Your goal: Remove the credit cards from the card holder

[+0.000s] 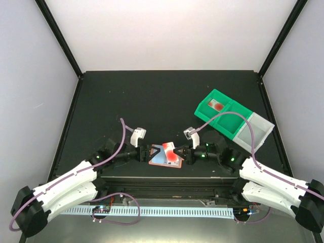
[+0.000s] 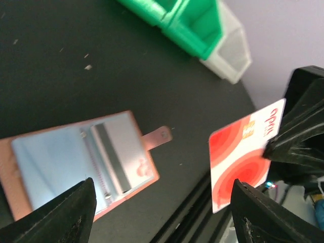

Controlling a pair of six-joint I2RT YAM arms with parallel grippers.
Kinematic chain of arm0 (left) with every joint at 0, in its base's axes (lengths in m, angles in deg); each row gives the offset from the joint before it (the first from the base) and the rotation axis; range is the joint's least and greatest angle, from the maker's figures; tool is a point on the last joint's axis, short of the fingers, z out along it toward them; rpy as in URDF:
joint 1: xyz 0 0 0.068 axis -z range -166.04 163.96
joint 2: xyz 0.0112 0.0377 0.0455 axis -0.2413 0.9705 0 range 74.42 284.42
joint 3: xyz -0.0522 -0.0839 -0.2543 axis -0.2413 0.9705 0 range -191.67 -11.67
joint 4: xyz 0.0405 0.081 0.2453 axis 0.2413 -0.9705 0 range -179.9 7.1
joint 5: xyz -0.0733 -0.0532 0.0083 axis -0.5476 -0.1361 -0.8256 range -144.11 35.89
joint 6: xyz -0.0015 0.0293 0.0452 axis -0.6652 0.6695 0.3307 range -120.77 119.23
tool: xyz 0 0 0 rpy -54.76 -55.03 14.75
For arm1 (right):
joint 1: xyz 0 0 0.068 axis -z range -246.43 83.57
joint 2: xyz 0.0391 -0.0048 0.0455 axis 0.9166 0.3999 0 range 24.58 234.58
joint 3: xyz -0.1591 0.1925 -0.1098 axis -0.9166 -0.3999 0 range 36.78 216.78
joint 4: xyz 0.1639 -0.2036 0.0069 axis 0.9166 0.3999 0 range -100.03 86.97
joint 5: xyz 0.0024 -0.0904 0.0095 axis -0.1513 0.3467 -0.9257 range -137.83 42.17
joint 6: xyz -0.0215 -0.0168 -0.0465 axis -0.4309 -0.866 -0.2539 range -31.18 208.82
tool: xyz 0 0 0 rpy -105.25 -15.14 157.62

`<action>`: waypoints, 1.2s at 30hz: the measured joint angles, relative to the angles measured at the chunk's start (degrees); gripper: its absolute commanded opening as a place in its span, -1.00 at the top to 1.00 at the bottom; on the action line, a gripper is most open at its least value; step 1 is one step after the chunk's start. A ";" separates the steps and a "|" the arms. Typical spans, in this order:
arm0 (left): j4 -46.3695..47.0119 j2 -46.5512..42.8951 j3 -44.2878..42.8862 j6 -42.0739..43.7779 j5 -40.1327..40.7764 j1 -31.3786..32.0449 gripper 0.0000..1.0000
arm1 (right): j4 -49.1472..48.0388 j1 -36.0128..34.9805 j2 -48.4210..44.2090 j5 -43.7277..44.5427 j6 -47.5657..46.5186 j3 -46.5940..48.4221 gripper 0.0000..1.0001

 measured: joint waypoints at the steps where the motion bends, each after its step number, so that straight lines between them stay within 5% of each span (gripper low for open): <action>1: -0.42 -1.77 -0.28 0.74 -0.83 -0.13 -0.53 | 1.03 0.00 -0.68 -1.36 -1.22 0.68 0.98; 13: 4.96 -13.44 2.71 3.34 -20.37 -0.20 -0.29 | 3.65 0.00 -2.71 -21.42 -6.27 3.50 0.98; 16: 5.25 -12.94 2.73 3.52 -23.69 -0.20 -0.02 | 1.42 0.00 -2.71 -24.83 -5.70 3.50 0.98; 23: 8.63 -11.69 3.34 2.38 -26.97 -0.20 0.95 | -0.98 0.00 -0.83 -28.13 -5.01 3.48 0.98; 26: 12.39 -11.39 4.94 0.57 -28.20 -0.20 0.97 | -1.46 0.07 -0.22 -28.37 -4.33 3.10 0.95; 36: 18.25 -11.26 7.26 -5.18 -22.40 -0.20 0.97 | -5.18 0.24 -4.61 -21.44 1.70 -0.13 -0.28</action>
